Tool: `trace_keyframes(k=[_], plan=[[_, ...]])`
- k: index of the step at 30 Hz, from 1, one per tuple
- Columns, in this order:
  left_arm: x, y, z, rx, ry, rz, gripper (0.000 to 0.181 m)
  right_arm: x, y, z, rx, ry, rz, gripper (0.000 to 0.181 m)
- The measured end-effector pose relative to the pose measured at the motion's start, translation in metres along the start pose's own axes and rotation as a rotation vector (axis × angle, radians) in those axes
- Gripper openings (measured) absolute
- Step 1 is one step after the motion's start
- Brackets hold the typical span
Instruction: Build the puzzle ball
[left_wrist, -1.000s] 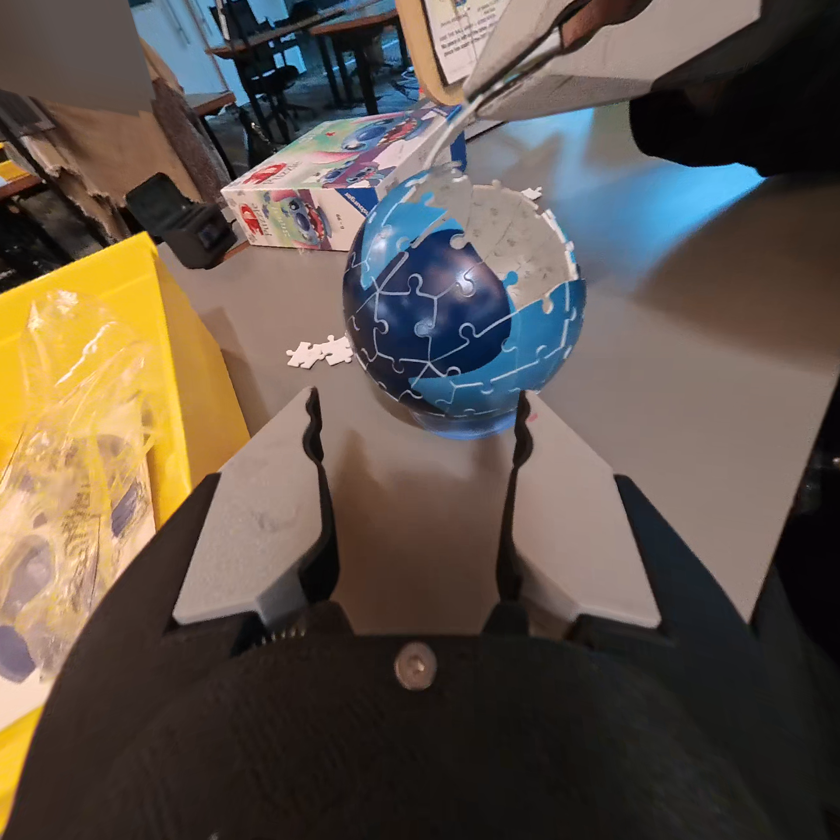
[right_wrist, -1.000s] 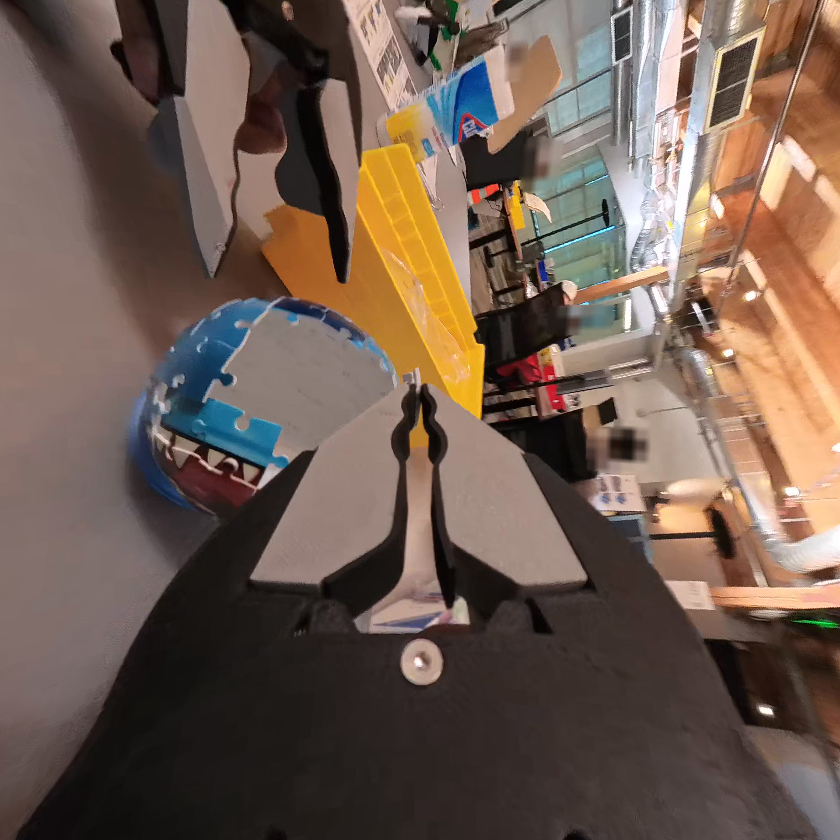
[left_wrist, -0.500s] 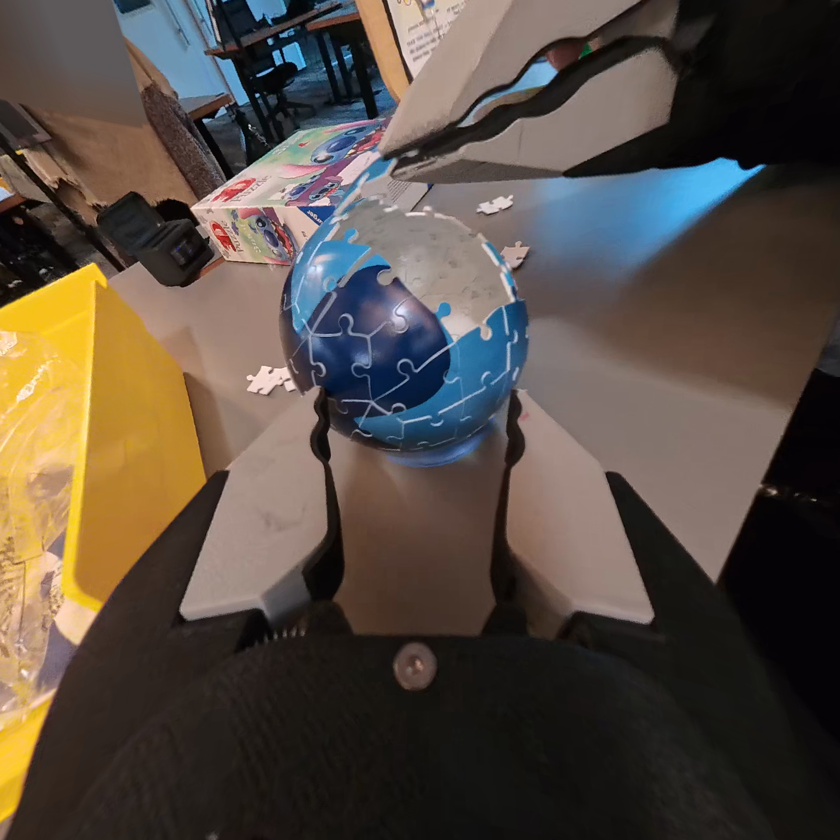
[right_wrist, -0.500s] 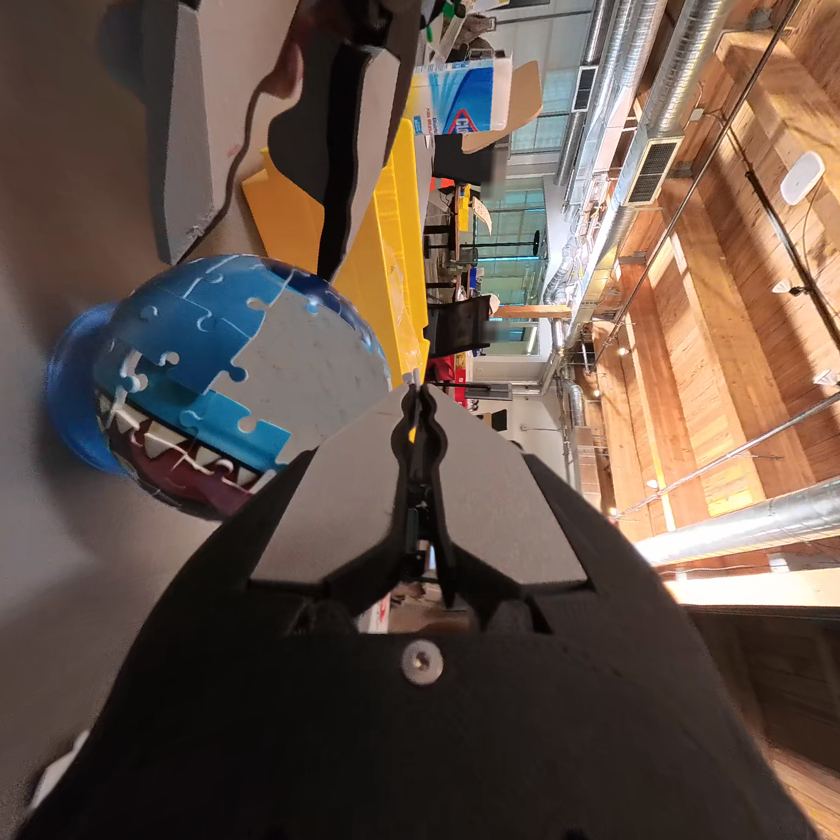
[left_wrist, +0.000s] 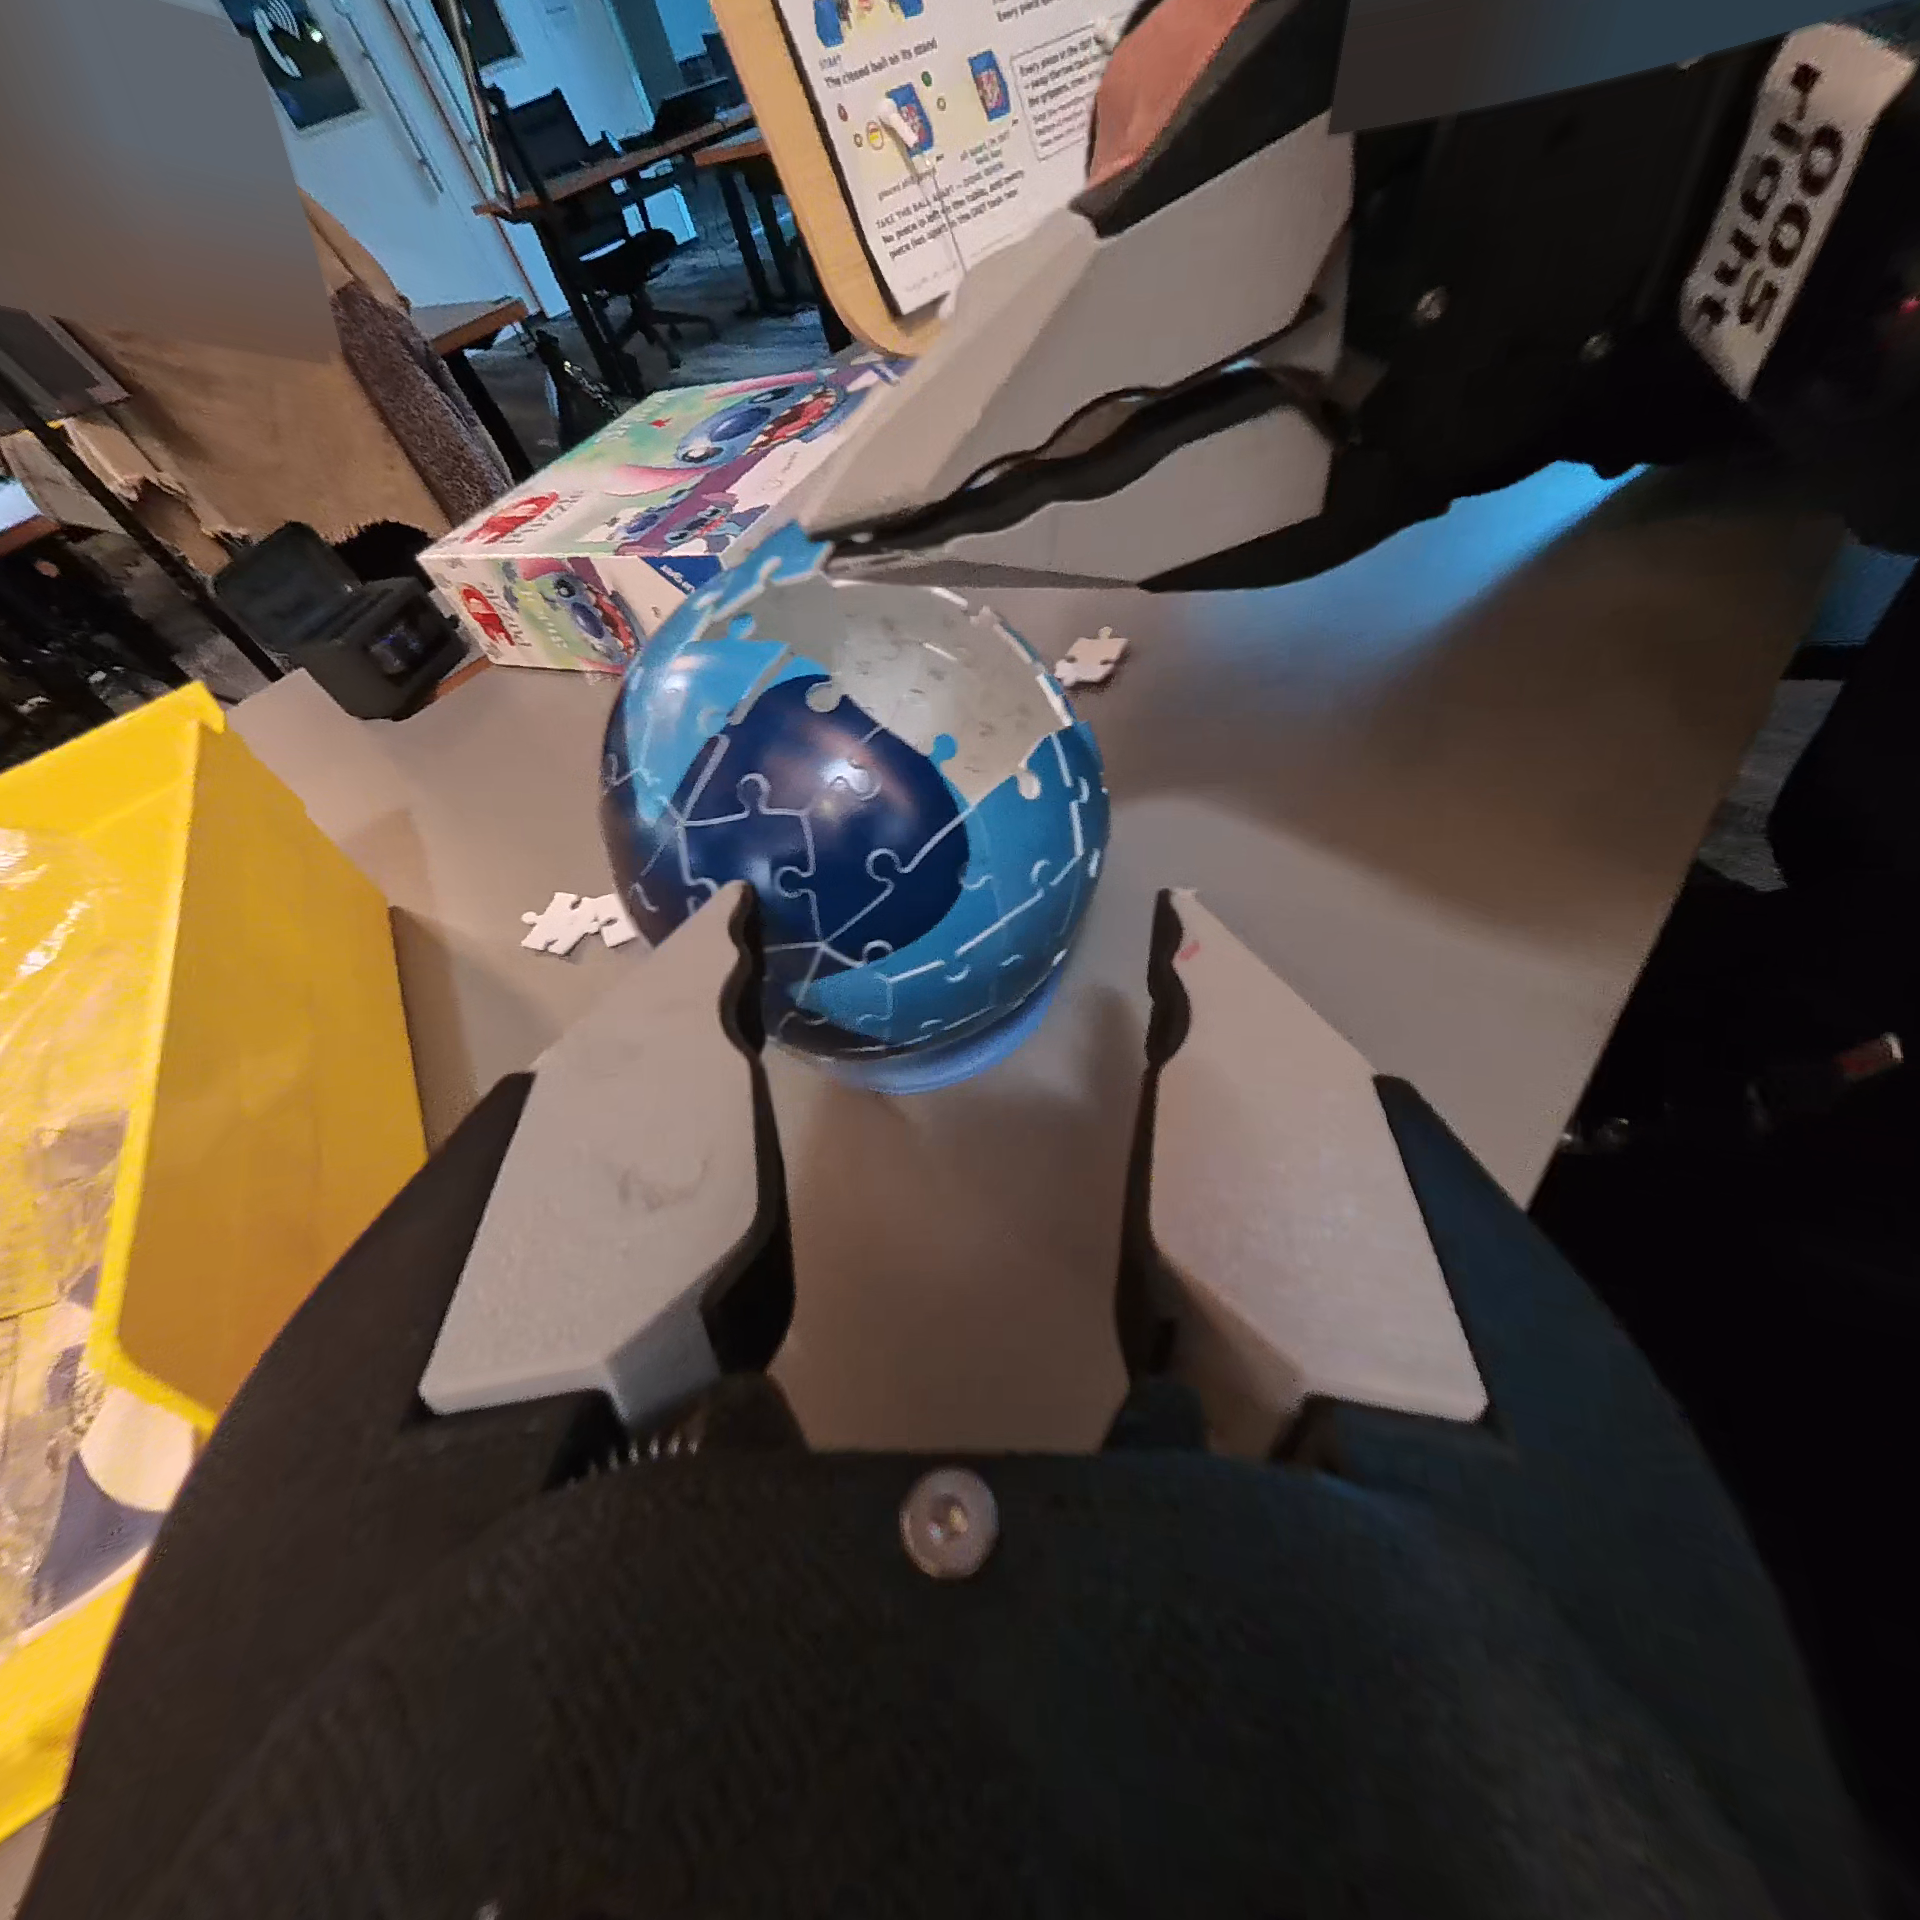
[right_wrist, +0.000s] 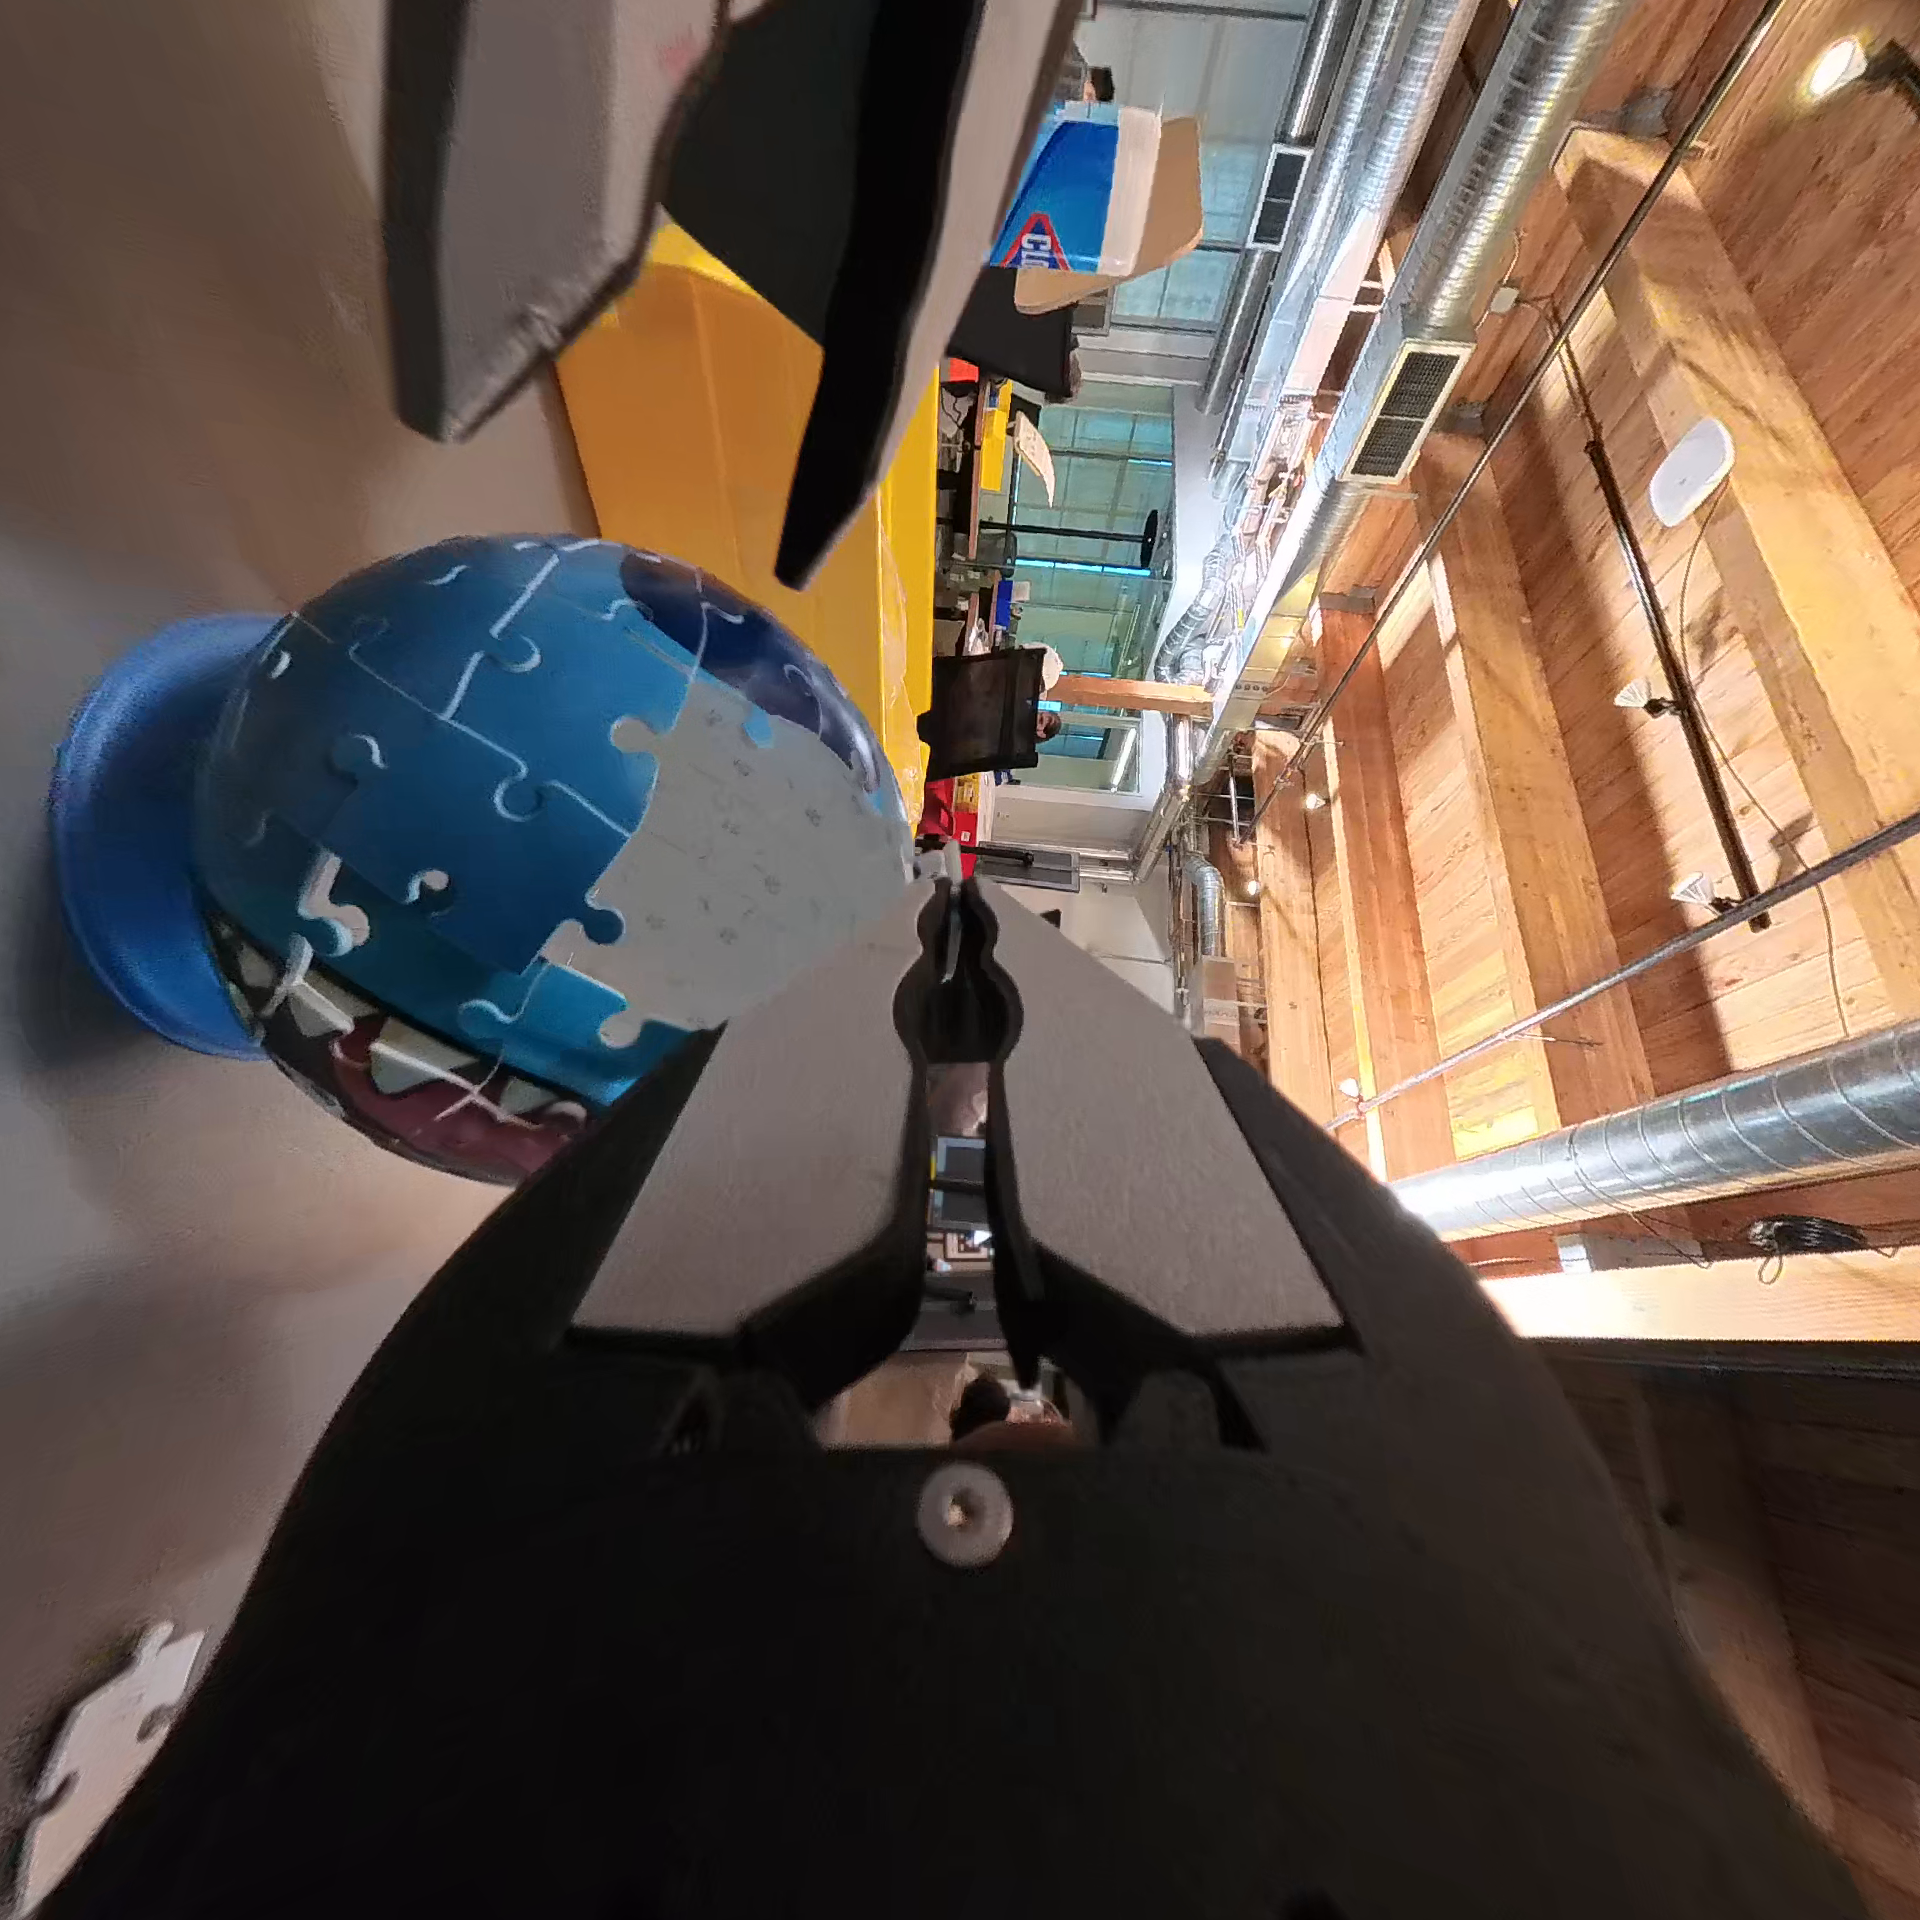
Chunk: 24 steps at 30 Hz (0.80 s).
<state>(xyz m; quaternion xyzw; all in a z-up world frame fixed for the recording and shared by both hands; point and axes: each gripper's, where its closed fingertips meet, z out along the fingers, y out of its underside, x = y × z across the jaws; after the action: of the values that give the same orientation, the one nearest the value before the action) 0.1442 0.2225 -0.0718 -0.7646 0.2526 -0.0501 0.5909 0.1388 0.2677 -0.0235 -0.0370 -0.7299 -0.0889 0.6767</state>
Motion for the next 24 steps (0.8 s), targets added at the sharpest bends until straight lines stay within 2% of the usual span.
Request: trace_keyframes(k=[9,13,19,24], plan=[[-0.021,-0.027,-0.014,0.066,0.105,0.019,0.075,-0.001,0.000,0.004,0.058,0.005,-0.018,0.000],[-0.027,-0.036,-0.014,0.030,0.198,-0.017,0.054,-0.002,0.000,0.006,0.072,0.002,-0.031,0.000],[-0.045,-0.055,-0.010,0.038,0.231,-0.052,0.059,-0.004,0.000,0.005,0.096,-0.001,-0.027,0.000],[-0.048,-0.050,0.003,-0.013,0.263,-0.008,0.043,-0.007,0.000,0.007,0.101,0.002,-0.034,0.000]])
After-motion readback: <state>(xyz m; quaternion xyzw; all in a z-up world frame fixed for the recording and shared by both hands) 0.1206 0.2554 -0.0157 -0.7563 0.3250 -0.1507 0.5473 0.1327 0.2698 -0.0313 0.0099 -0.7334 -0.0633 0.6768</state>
